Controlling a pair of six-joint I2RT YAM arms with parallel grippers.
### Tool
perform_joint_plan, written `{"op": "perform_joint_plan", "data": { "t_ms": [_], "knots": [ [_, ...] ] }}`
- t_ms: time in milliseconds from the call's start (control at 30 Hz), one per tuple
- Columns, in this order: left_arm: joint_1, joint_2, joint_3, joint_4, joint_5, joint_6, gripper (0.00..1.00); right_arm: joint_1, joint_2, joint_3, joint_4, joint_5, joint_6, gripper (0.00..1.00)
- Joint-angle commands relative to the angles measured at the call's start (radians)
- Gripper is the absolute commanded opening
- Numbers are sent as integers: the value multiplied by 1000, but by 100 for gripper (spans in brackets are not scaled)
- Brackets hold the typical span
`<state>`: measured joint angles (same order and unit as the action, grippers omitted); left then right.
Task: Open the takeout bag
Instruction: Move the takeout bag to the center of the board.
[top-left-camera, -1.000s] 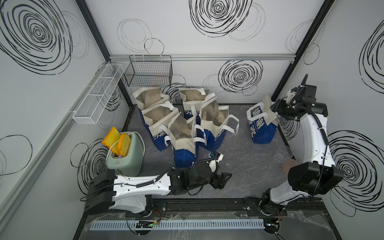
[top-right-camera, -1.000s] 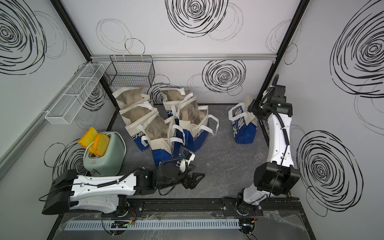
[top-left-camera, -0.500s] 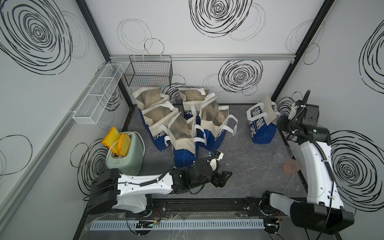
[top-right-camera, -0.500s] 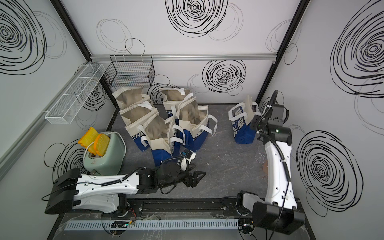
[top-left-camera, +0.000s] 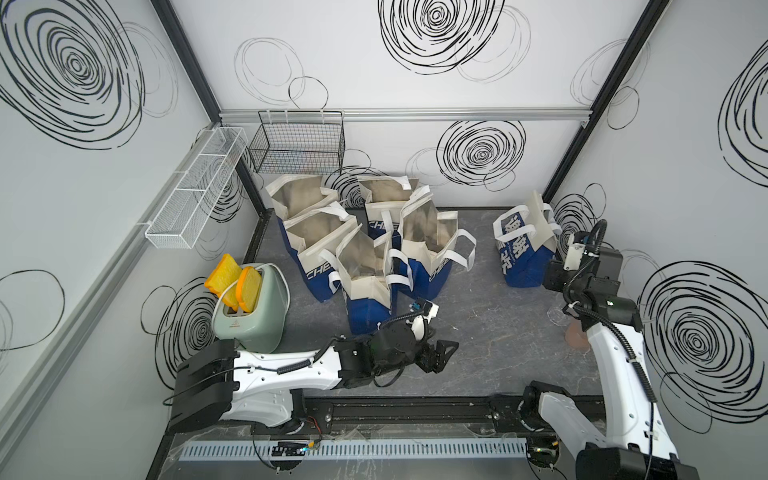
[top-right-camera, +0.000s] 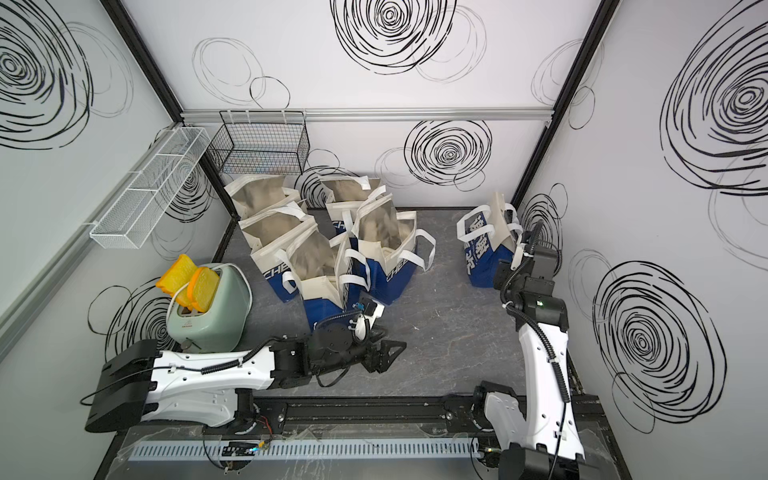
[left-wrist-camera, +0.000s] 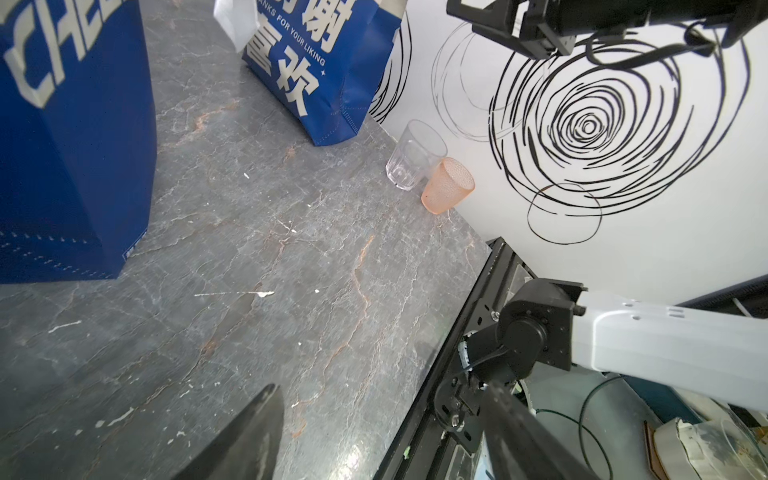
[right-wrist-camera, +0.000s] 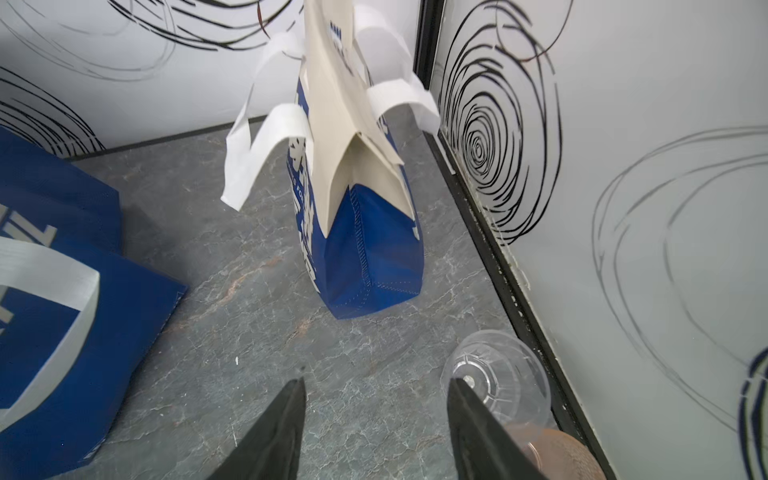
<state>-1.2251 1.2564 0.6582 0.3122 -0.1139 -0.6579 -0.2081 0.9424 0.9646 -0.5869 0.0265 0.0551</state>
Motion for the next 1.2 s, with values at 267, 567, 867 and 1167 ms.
{"op": "perform_joint_plan", "data": {
  "t_ms": [267, 567, 867, 1167],
  "knots": [
    [15, 45, -45, 212, 69, -40, 79, -73, 171, 54, 131, -24, -38, 55],
    [9, 74, -52, 263, 115, -28, 79, -105, 228, 51, 162, -101, -111, 51],
    [-3, 94, -68, 296, 138, -12, 79, -85, 233, 38, 186, -102, -164, 52],
    [-24, 96, -73, 295, 127, -14, 79, -92, 295, 65, 242, -69, -162, 52]
  ]
}}
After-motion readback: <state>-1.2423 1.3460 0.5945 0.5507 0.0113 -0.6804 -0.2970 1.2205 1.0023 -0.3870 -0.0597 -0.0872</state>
